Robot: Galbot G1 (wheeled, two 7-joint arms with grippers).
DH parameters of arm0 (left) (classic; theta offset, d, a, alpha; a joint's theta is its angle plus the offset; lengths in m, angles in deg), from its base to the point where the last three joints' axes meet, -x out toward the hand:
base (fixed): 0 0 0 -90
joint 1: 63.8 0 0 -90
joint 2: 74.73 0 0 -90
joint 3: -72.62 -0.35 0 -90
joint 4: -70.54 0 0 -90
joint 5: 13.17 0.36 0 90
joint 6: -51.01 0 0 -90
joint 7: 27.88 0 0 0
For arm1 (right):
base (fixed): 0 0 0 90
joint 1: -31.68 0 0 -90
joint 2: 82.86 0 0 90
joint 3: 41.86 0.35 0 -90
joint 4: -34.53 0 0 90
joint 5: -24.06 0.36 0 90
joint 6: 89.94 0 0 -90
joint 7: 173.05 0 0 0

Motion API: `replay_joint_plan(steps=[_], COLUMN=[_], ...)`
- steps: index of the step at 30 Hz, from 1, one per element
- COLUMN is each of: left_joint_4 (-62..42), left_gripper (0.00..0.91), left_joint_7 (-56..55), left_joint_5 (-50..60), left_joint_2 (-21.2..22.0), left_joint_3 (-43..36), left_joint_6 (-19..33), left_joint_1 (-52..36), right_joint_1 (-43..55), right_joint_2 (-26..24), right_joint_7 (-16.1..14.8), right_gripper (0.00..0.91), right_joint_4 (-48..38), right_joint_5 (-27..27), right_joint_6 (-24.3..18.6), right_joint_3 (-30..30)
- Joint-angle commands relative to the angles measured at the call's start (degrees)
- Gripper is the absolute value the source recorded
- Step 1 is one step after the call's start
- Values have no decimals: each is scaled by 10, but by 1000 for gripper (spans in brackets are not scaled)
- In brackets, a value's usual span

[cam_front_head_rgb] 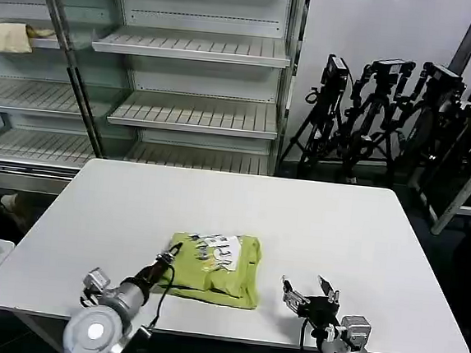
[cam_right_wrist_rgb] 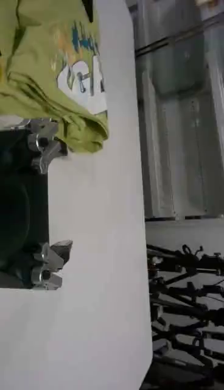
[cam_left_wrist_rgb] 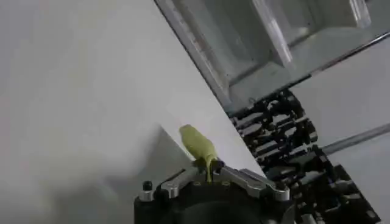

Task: Fold and organize the clothes.

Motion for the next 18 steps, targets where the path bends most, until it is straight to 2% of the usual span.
replay_joint_plan(steps=[1, 5, 10, 12, 14, 17, 18], left_joint_4=[18, 20, 19, 36, 62, 97, 96], left_gripper=[20, 20, 20, 20, 20, 20, 20], left_joint_7=[5, 24, 73, 83, 98, 119, 122], left_joint_5=[19, 22, 83, 118, 179, 359, 405], left_joint_2=[-173, -298, -426, -447, -446, -408, -387], left_joint_3=[179, 280, 331, 321, 278, 195, 132], left_joint_6=[-42, -87, -88, -88, -87, -85, -74], left_joint_1=[-1, 3, 21, 25, 31, 76, 84], right_joint_1=[17, 31, 43, 42, 38, 32, 29], right_joint_2=[1, 1, 1, 1, 0, 0, -1], right_joint_7=[-3, -6, -11, -14, -17, -21, -22], right_gripper=[907, 907, 907, 907, 907, 907, 907], right_joint_4=[-7, -10, -15, -17, -23, -29, -30], right_joint_5=[8, 17, 27, 28, 28, 26, 26], right_joint_6=[-3, -4, -9, -12, -18, -24, -26], right_joint_3=[-4, -10, -15, -16, -16, -16, -15])
